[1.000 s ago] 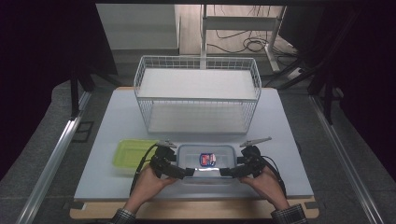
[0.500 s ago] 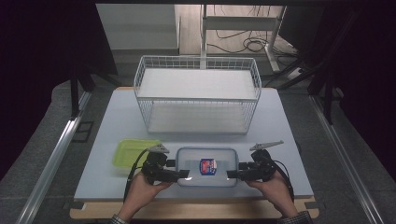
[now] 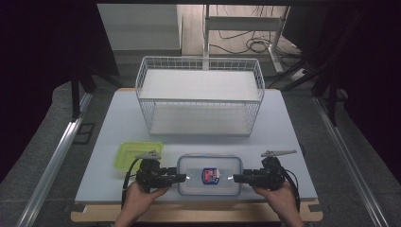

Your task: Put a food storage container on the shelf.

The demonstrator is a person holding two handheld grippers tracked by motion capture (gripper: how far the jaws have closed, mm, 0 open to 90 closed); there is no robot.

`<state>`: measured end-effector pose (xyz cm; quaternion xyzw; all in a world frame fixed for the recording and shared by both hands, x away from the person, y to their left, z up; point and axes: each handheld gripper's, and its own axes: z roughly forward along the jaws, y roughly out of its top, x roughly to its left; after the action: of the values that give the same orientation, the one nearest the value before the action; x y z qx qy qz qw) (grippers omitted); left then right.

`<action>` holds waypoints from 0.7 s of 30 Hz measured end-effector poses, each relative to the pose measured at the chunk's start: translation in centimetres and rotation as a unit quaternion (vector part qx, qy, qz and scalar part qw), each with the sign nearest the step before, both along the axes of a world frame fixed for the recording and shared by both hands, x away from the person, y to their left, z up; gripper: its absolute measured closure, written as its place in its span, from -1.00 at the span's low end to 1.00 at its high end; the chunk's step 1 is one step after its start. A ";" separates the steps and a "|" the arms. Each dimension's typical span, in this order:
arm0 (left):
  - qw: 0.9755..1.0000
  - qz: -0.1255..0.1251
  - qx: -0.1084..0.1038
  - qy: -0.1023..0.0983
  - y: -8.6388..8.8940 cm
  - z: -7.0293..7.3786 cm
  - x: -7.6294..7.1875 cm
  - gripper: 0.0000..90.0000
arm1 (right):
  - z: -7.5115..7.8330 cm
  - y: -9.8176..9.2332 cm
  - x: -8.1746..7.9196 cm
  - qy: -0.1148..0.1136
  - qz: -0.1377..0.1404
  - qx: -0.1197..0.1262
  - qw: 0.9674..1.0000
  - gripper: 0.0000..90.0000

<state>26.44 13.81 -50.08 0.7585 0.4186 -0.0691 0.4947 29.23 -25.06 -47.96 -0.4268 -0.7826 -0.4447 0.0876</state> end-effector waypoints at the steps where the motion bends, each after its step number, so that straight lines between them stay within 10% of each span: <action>1: 1.000 0.002 -0.001 0.003 0.0 0.0 0.0 0.13 | 0.0 0.0 0.0 0.000 -0.002 0.000 1.000 0.10; 21: 0.999 0.020 -0.001 -0.029 0.2 2.9 0.6 0.16 | 2.3 0.3 0.2 -0.062 -0.015 0.019 0.998 0.10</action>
<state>27.01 14.04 -47.15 0.7508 0.4192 -0.0373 0.5091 29.47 -24.80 -45.62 -0.4086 -0.7712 -0.4864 0.0405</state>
